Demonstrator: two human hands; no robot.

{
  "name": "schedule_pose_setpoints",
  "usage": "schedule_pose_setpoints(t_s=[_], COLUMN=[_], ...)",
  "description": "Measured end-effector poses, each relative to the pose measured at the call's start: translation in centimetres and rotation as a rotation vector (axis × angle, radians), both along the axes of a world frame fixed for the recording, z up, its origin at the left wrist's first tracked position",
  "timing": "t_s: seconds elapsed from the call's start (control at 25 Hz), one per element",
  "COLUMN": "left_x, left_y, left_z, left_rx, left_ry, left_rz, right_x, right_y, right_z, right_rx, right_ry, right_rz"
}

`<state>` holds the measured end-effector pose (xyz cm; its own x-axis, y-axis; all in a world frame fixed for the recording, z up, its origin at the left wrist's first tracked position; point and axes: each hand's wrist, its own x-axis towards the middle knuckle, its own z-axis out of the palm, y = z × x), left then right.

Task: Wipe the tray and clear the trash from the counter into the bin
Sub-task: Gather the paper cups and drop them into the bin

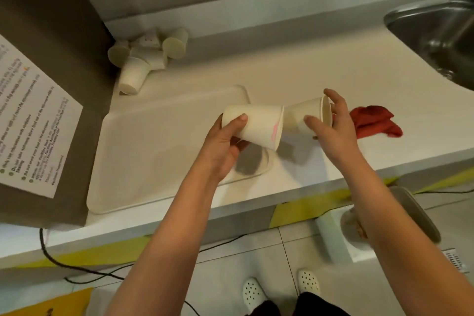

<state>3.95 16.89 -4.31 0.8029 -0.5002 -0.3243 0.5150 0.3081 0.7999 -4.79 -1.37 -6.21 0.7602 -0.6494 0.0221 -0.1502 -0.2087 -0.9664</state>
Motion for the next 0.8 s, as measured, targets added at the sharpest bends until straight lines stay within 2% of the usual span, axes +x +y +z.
schedule_pose_setpoints(t_s=[0.2,0.36,0.56,0.68,0.8], left_x=[-4.6,-9.7,-18.7,-22.4,-24.0], left_y=[-5.5,-12.6,-19.2,-21.2,-22.3], left_z=[-0.6,-1.8,-9.5,-15.8,-20.4], left_rx=[-0.037,0.079,0.294,0.478,0.648], left_ry=[-0.027,-0.032,0.193,0.434,0.637], left_rz=[-0.318,-0.492,-0.642,-0.584,-0.461], right_x=[-6.0,-12.1,-22.5,-27.9,-30.9], right_y=[-4.8,-10.6,-16.1,-17.8,-18.2], right_z=[0.6,-0.2,-7.4,-13.6,-18.8], right_rx=[0.016,0.025,-0.01,0.05,0.247], right_ry=[-0.221,-0.299,-0.141,0.022,0.31], right_rz=[-0.239,-0.388,-0.557,-0.753,-0.866])
